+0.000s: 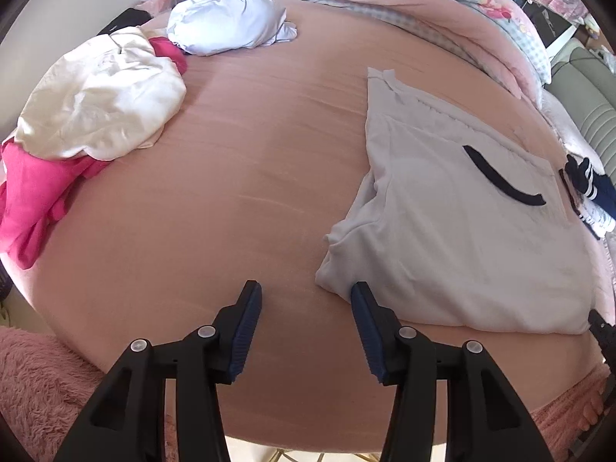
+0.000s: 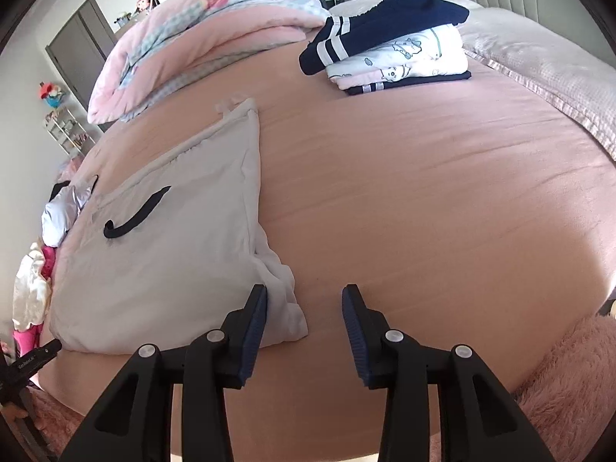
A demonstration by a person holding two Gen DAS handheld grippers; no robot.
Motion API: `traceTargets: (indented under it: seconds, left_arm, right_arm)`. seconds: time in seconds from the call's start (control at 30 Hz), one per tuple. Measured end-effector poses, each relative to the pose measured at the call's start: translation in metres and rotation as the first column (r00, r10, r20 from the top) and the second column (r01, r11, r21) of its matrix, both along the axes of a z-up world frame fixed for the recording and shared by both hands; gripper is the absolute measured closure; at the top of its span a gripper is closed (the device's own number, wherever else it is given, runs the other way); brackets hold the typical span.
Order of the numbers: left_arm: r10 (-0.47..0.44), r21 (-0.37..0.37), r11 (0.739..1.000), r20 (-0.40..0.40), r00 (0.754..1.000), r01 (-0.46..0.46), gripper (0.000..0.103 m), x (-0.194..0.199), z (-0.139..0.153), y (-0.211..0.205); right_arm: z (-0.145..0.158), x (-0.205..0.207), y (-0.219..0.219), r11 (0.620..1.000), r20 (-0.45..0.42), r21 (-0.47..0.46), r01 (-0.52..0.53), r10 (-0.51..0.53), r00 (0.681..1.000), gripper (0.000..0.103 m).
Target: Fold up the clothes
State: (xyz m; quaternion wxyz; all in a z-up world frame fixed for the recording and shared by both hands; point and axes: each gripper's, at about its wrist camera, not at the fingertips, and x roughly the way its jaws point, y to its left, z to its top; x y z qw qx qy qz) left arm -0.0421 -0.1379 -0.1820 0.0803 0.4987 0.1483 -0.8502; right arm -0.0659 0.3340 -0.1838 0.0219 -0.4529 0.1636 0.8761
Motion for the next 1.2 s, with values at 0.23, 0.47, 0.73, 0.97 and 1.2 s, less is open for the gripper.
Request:
traceTargets:
  seconds: [0.23,0.47,0.73,0.97,1.2]
  left_arm:
    - [-0.076,-0.044,0.996,-0.001,0.997,0.076,0.057,-0.013,0.012,0.012]
    - [-0.148,-0.084,0.985,0.039,0.988,0.151,0.057,-0.033,0.029,0.018]
    - [-0.204,-0.044,0.978,0.031,0.978,0.205,0.057,-0.117,0.037,0.017]
    - [-0.230,-0.060,0.971,0.053,0.972,0.233,0.057,-0.192,0.018,0.014]
    - [-0.214,0.076,0.975,0.043,0.976,0.211,0.057,-0.254,-0.010,-0.006]
  right_arm:
    - [0.007,-0.001,-0.013,0.998,-0.031,0.051,-0.032,0.033,0.999,0.064]
    - [0.014,-0.009,0.029,0.984,-0.026,-0.161,0.072,-0.078,0.997,0.064]
    - [0.032,-0.090,0.007,0.992,0.048,-0.031,-0.119,0.121,0.992,0.063]
    - [0.028,-0.176,-0.014,0.965,0.122,0.064,-0.255,0.246,0.961,0.063]
    - [0.006,-0.251,-0.022,0.946,0.164,0.106,-0.306,0.287,0.944,0.063]
